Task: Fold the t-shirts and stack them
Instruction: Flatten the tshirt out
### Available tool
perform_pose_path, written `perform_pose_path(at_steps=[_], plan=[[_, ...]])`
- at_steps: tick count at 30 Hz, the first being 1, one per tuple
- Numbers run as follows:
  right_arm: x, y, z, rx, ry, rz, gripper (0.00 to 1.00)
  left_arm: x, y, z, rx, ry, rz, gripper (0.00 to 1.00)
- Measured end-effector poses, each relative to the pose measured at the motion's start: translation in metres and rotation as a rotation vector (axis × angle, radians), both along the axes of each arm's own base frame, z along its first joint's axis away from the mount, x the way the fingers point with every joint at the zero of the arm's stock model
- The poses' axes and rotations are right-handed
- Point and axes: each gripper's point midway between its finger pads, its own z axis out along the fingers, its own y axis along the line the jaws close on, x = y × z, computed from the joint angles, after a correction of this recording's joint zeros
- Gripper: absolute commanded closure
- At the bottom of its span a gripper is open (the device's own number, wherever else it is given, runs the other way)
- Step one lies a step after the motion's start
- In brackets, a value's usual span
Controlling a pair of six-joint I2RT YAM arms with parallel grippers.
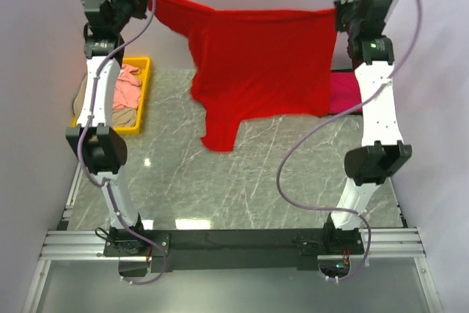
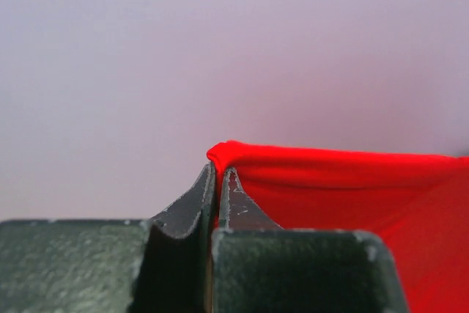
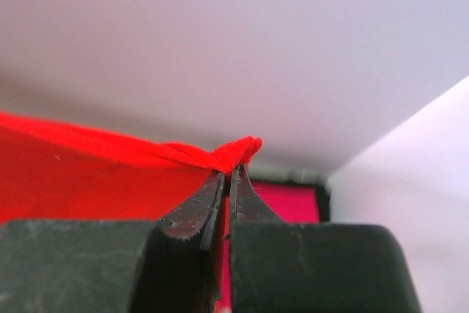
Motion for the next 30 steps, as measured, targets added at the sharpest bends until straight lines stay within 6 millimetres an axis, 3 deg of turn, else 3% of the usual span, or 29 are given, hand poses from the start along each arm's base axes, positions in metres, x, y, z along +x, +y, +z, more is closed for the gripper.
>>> perform_pose_path(at_steps=[3,6,8,10,12,14,16,18,21,22,24,26,27,30], plan=[[-0.017,0.001,0.059,0.025,-0.178,-0.001,1.0,-0.029,0.002,0.053,0.001,-0.146,0.011,0.99],[-0.045,0.001,0.12,0.041,-0.356,0.002,1.0,-0.072,0.008,0.118,0.01,-0.325,0.03,0.99],[-0.06,0.002,0.148,0.056,-0.448,0.005,1.0,-0.104,0.014,0.16,0.018,-0.446,0.045,0.99],[-0.07,0.003,0.16,0.072,-0.503,0.013,1.0,-0.131,0.021,0.185,0.027,-0.529,0.059,0.99],[-0.075,0.007,0.153,0.071,-0.512,0.036,1.0,-0.148,0.025,0.186,0.049,-0.552,0.065,0.99],[-0.072,0.012,0.127,0.055,-0.473,0.064,1.0,-0.158,0.025,0.159,0.096,-0.503,0.059,0.99],[-0.065,0.018,0.075,0.014,-0.367,0.107,1.0,-0.161,0.022,0.106,0.164,-0.409,0.04,0.99],[-0.06,0.027,0.016,-0.034,-0.23,0.157,1.0,-0.159,0.019,0.037,0.224,-0.264,0.014,1.0],[-0.065,0.039,-0.093,-0.126,0.042,0.248,1.0,-0.171,0.017,-0.098,0.31,0.03,-0.044,0.99],[-0.071,0.04,-0.123,-0.153,0.117,0.273,1.0,-0.185,0.016,-0.145,0.338,0.139,-0.072,0.99],[-0.097,0.043,-0.191,-0.219,0.286,0.338,1.0,-0.22,0.011,-0.22,0.385,0.325,-0.141,0.99],[-0.134,0.041,-0.245,-0.275,0.433,0.395,1.0,-0.258,0.006,-0.261,0.444,0.425,-0.21,0.99],[-0.155,0.039,-0.263,-0.297,0.494,0.423,1.0,-0.275,0.004,-0.272,0.472,0.452,-0.24,0.99],[-0.205,0.038,-0.288,-0.368,0.594,0.506,1.0,-0.314,-0.002,-0.284,0.569,0.472,-0.327,0.99]])
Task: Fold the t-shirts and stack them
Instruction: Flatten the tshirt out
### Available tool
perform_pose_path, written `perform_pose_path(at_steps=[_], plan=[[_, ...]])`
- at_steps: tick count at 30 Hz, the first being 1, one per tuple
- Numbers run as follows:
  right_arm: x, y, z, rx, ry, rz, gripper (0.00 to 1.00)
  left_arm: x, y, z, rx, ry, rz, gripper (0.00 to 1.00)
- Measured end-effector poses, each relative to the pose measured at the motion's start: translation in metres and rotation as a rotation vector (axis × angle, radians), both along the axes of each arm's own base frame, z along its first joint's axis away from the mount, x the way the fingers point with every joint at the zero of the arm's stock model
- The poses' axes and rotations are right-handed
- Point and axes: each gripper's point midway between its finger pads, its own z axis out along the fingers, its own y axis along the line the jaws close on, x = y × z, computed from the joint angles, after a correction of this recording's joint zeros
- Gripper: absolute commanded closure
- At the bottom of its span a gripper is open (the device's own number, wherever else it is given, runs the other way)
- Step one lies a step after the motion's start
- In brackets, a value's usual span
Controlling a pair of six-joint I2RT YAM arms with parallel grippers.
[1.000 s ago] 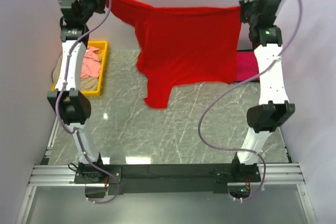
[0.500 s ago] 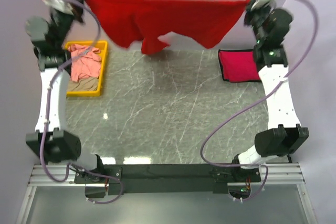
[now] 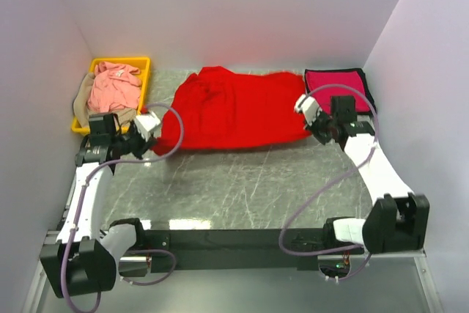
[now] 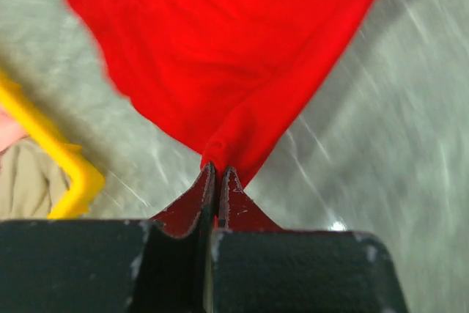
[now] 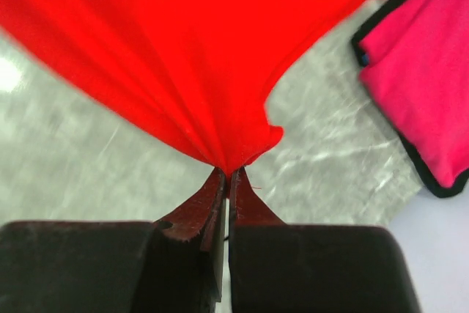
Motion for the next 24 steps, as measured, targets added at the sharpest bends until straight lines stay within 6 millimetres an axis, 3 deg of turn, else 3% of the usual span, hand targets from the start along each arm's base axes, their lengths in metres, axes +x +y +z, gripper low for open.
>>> perform_pose_path(at_steps=[4,7,8,10,11,13,15,18,21,24], plan=[[-0.04,-0.001,-0.001,-0.079,0.031,0.109,1.0,-0.043,-0.004,-0.025,0.09,0.1,-0.138,0.99],[-0.066,-0.004,-0.011,-0.132,0.089,0.182,1.0,-0.086,-0.007,-0.046,0.132,0.229,-0.251,0.97],[-0.075,-0.005,-0.016,-0.148,0.117,0.203,0.88,-0.098,-0.007,-0.049,0.143,0.26,-0.282,0.84],[-0.099,-0.008,-0.028,-0.183,0.184,0.252,0.63,-0.116,-0.008,-0.051,0.165,0.289,-0.329,0.75],[-0.111,-0.009,-0.033,-0.201,0.214,0.279,0.42,-0.123,-0.006,-0.051,0.188,0.284,-0.343,0.71],[-0.135,-0.012,-0.041,-0.236,0.268,0.336,0.29,-0.133,-0.005,-0.045,0.237,0.242,-0.365,0.68],[-0.156,-0.015,-0.044,-0.276,0.291,0.395,0.28,-0.141,-0.004,-0.038,0.298,0.169,-0.393,0.65],[-0.171,-0.021,-0.039,-0.324,0.255,0.428,0.29,-0.151,-0.005,-0.031,0.354,0.094,-0.434,0.5],[-0.172,-0.021,-0.033,-0.327,0.23,0.422,0.34,-0.151,-0.005,-0.035,0.341,0.137,-0.447,0.37],[-0.164,-0.018,-0.033,-0.285,0.292,0.371,0.46,-0.139,-0.006,-0.04,0.288,0.227,-0.43,0.38]])
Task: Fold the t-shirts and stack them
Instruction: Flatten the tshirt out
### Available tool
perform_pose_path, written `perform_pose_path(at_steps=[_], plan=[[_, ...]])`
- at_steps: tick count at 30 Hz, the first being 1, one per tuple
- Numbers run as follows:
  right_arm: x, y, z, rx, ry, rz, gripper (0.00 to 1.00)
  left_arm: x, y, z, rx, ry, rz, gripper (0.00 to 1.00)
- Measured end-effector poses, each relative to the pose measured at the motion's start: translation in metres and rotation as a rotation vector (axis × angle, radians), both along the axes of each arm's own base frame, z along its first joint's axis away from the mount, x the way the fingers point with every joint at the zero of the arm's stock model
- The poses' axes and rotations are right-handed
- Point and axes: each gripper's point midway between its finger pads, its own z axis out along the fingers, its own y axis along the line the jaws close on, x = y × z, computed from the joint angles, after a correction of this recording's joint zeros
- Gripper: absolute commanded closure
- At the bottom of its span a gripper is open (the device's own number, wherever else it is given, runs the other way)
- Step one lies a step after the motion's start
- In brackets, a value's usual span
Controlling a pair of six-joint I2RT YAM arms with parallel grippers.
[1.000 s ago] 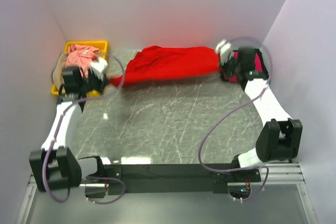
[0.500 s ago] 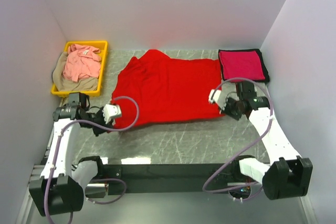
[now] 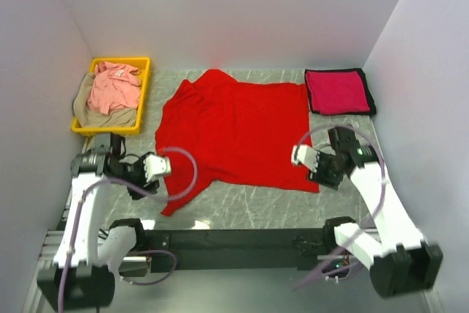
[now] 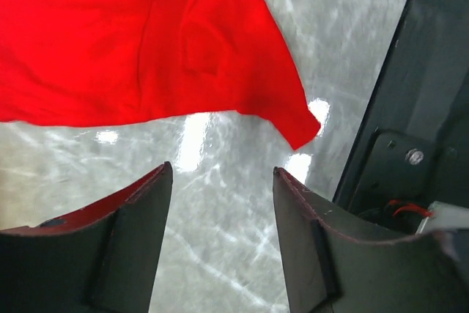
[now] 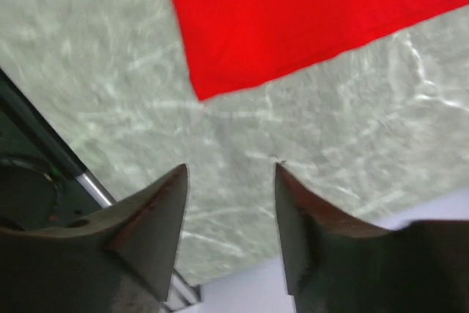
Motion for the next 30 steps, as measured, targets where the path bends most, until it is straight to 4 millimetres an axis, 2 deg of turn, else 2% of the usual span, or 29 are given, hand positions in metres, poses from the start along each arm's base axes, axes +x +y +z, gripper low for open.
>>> perform_pose_path(at_steps=[4,5,8,10,14,16,21,25,30], plan=[[0.03,0.012,-0.005,0.051,0.152,-0.151,0.62,0.03,-0.013,-0.009,-0.033,0.111,0.045,0.48],[0.041,0.016,-0.009,0.067,0.19,-0.195,0.62,0.038,-0.022,-0.016,-0.015,0.136,0.032,0.45],[0.06,0.028,-0.021,0.101,0.297,-0.303,0.65,0.037,-0.048,-0.034,0.012,0.222,-0.037,0.45],[0.066,0.032,-0.029,0.111,0.353,-0.356,0.65,0.034,-0.055,-0.046,0.037,0.283,-0.038,0.42],[0.062,0.038,-0.041,0.122,0.438,-0.439,0.65,0.037,-0.05,-0.07,0.093,0.35,0.032,0.4],[0.061,0.04,-0.041,0.133,0.452,-0.466,0.67,0.04,-0.048,-0.078,0.107,0.362,0.064,0.44],[0.059,0.044,-0.04,0.151,0.469,-0.517,0.69,0.059,-0.052,-0.08,0.094,0.305,0.116,0.55],[0.058,0.045,-0.043,0.151,0.489,-0.55,0.71,0.073,-0.059,-0.087,0.085,0.271,0.117,0.55],[0.057,0.046,-0.045,0.151,0.502,-0.569,0.72,0.076,-0.065,-0.107,0.103,0.305,0.108,0.55]])
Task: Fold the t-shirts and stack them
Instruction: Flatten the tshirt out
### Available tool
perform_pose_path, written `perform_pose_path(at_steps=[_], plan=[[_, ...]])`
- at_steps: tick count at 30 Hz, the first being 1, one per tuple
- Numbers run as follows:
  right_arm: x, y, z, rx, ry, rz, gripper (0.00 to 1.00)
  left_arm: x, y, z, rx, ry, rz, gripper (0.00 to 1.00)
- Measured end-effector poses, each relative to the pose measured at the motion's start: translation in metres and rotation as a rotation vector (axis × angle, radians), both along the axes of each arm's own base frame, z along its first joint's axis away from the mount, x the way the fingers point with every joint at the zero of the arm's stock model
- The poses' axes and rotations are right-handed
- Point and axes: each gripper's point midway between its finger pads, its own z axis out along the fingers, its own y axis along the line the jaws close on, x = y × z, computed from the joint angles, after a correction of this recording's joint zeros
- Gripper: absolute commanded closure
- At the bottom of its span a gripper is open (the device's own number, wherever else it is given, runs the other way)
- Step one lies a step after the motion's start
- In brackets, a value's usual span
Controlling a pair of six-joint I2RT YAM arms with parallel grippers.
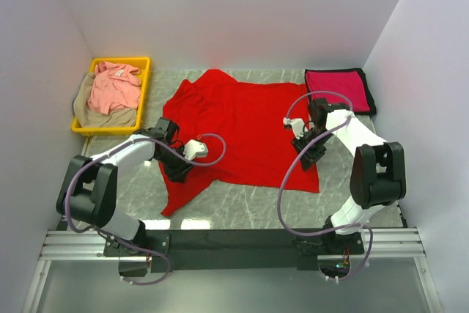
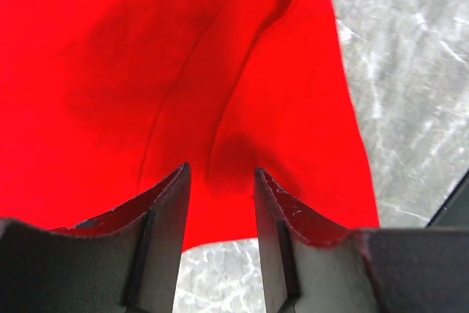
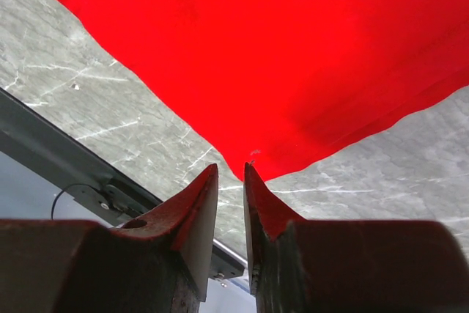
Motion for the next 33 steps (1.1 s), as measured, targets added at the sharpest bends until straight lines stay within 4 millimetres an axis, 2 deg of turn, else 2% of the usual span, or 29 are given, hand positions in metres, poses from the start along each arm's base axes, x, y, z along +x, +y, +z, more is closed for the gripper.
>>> perform_pose_path(at_steps=[2,5,12,15,19,23,26,27,29,30,33], plan=[[0.0,0.0,0.0,-0.001,0.001,-0.004,0.72,0.0,0.0,-0.006,0.008,0.015,-0.004,0.54],[0.0,0.0,0.0,-0.002,0.002,-0.007,0.72,-0.004,0.002,-0.009,0.017,0.023,-0.017,0.59],[0.0,-0.002,0.0,-0.013,0.001,-0.009,0.73,-0.021,0.007,-0.008,0.031,0.058,-0.089,0.94],[0.0,-0.003,-0.001,-0.018,-0.001,-0.009,0.74,-0.031,0.003,0.0,0.019,0.077,-0.132,0.97],[0.001,-0.003,-0.001,-0.02,-0.001,-0.009,0.75,-0.036,-0.017,0.018,-0.021,0.079,-0.204,0.99],[0.001,-0.003,-0.003,-0.021,0.006,-0.009,0.75,-0.047,-0.052,0.031,-0.065,0.063,-0.31,0.99],[0.0,-0.004,-0.004,-0.027,0.011,-0.008,0.75,-0.06,-0.076,0.038,-0.088,0.066,-0.362,0.91],[0.0,-0.005,-0.005,-0.029,0.013,-0.006,0.75,-0.061,-0.079,0.04,-0.092,0.067,-0.362,0.8],[0.0,-0.005,-0.005,-0.03,0.017,-0.007,0.74,-0.056,-0.075,0.039,-0.087,0.066,-0.326,0.69],[-0.001,-0.006,-0.005,-0.03,0.02,-0.008,0.73,-0.05,-0.069,0.039,-0.085,0.066,-0.291,0.61],[-0.001,-0.005,-0.006,-0.03,0.027,-0.008,0.68,-0.031,-0.047,0.037,-0.075,0.058,-0.207,0.47]])
